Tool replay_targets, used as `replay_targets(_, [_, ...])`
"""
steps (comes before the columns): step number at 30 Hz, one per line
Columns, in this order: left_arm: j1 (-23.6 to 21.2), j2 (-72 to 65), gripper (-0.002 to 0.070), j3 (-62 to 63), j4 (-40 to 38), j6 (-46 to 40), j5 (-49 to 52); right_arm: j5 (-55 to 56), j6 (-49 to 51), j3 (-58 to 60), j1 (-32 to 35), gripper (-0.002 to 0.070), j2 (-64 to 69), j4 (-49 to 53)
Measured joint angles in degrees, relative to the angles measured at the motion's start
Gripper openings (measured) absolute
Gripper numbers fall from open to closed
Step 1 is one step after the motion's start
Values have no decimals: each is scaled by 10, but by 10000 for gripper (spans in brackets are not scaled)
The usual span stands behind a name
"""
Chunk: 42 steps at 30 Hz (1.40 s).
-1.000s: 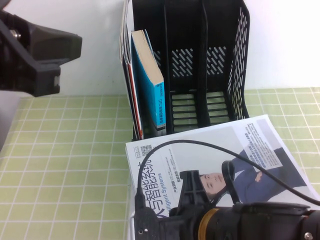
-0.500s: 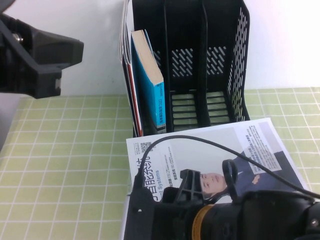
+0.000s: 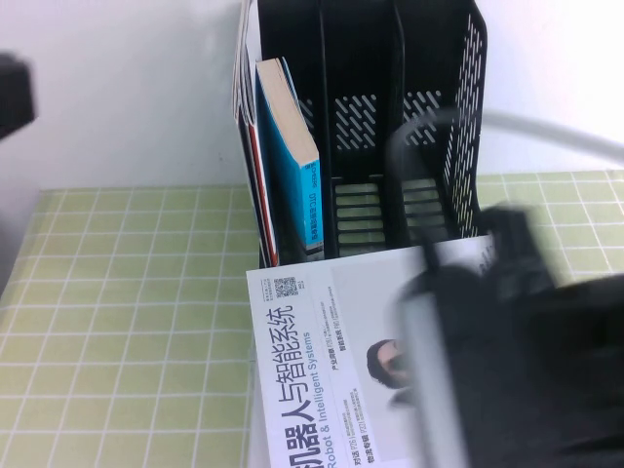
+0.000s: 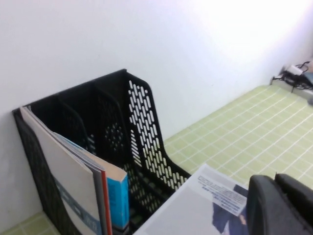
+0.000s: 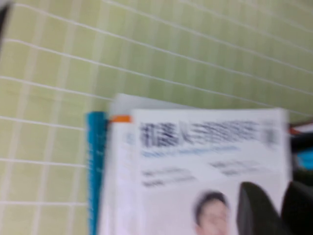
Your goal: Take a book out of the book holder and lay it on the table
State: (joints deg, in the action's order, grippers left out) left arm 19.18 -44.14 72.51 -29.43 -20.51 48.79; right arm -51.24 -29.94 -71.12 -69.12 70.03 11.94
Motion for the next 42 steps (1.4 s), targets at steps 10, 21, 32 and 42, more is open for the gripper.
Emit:
replay_targets(10, [0, 197, -4, -280, -153, -37, -117, -12, 157, 52, 0, 2, -223, 72])
replay_targets(21, [0, 266, -3, -506, -216, -199, -216, 102, 353, 343, 0, -1, -433, 110])
replay_targets(32, [0, 266, -3, -517, -272, -213, -221, 84, 387, 392, 0, -1, -470, 124])
replay_targets(42, [0, 266, -3, -517, -272, -213, -220, 82, 389, 414, 0, -1, -470, 122])
